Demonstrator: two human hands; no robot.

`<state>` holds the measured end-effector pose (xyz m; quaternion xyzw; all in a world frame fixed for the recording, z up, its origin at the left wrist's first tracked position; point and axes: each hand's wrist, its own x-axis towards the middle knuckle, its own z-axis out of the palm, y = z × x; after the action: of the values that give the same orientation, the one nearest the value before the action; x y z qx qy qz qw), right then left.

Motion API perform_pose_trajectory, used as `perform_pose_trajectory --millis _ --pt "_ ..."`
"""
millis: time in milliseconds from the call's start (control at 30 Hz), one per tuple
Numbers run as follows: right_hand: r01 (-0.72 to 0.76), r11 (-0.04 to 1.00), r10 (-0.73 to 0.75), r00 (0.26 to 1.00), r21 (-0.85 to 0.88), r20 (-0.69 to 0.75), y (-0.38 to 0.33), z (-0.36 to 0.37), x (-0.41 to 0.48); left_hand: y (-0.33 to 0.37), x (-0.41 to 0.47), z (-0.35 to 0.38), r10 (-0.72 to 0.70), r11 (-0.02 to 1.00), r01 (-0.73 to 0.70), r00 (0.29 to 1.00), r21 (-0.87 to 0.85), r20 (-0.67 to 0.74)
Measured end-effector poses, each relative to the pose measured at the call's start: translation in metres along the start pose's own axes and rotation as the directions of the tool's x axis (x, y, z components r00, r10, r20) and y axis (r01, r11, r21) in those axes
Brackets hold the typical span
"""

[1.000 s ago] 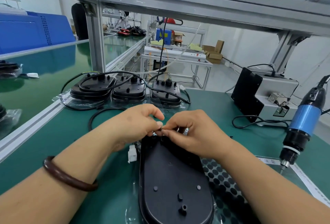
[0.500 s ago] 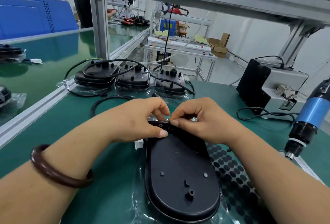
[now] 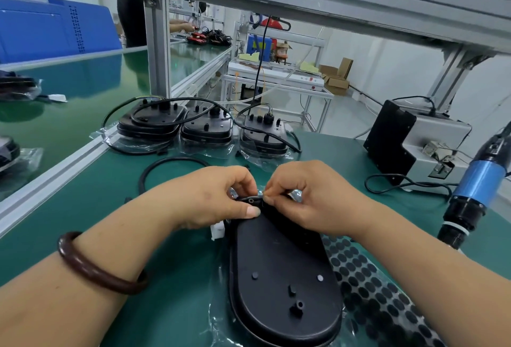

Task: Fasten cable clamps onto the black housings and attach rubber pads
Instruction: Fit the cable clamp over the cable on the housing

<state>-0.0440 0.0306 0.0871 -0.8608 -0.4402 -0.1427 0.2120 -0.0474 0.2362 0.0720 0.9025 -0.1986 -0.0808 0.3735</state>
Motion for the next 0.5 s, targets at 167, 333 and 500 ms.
perform_pose_trajectory --millis 167,333,500 --pt "0.053 0.994 -0.061 0.995 -0.094 -0.077 -0.001 0.008 -0.010 0.003 -0.003 0.001 0.024 0.998 -0.023 0.999 0.060 -0.027" --pt "0.072 0.989 -0.092 0.983 -0.130 -0.159 -0.003 0.015 -0.016 0.011 -0.007 0.002 0.154 0.921 -0.070 0.969 0.382 -0.193" --pt "0.049 0.995 -0.063 0.985 -0.090 -0.161 -0.002 0.015 -0.016 0.012 -0.009 0.005 0.267 0.813 -0.081 0.932 0.577 -0.246"
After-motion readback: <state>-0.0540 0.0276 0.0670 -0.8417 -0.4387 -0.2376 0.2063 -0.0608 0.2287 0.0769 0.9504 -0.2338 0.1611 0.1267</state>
